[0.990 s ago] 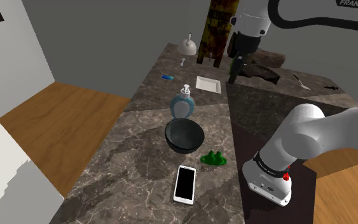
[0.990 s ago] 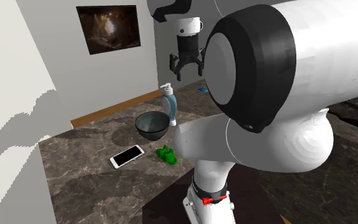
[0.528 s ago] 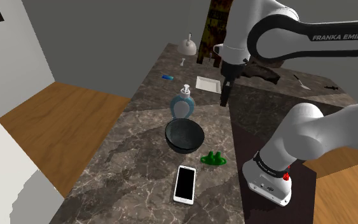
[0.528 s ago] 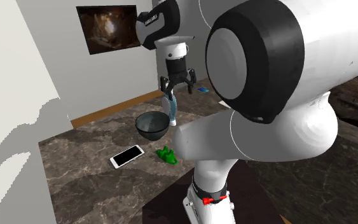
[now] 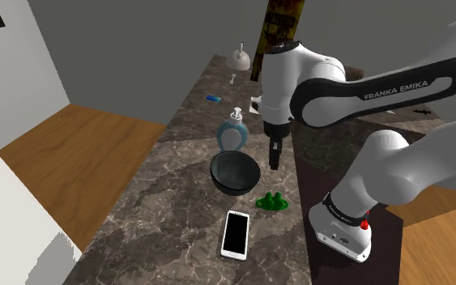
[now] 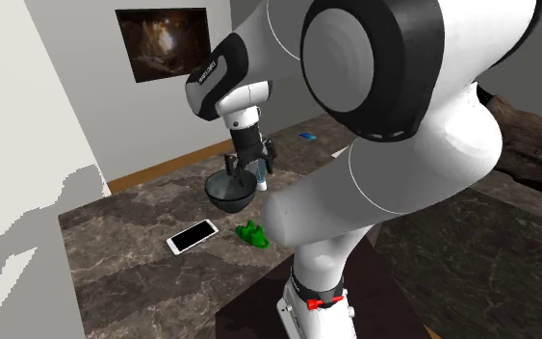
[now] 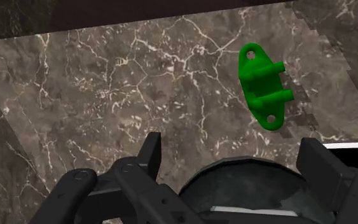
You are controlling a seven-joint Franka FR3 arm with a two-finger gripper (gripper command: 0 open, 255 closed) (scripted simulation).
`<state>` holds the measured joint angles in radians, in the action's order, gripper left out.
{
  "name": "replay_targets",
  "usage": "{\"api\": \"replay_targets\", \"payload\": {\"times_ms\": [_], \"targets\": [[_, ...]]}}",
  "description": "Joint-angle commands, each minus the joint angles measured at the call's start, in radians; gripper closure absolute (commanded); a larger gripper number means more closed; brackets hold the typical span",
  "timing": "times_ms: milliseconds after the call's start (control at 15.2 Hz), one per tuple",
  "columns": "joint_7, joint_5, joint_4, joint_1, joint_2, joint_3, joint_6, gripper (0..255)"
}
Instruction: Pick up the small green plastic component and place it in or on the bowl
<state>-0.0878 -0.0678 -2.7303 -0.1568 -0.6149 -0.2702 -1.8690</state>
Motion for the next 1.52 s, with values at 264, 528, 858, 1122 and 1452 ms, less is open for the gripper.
{"api": "replay_targets", "payload": {"times_ms": [264, 528, 858, 1122, 1452], "targets": [[0.023, -0.041, -0.078, -0.065, 0.141, -0.084, -0.134, 0], [0.043, -0.057, -0.1, -0.095, 0.247, -0.134, -0.216, 0], [0.05, -0.054, -0.147, -0.091, 0.29, -0.144, -0.305, 0], [0.056, -0.05, -0.169, -0.088, 0.318, -0.149, -0.354, 0], [0.056, -0.05, -0.169, -0.088, 0.318, -0.149, -0.354, 0]]}}
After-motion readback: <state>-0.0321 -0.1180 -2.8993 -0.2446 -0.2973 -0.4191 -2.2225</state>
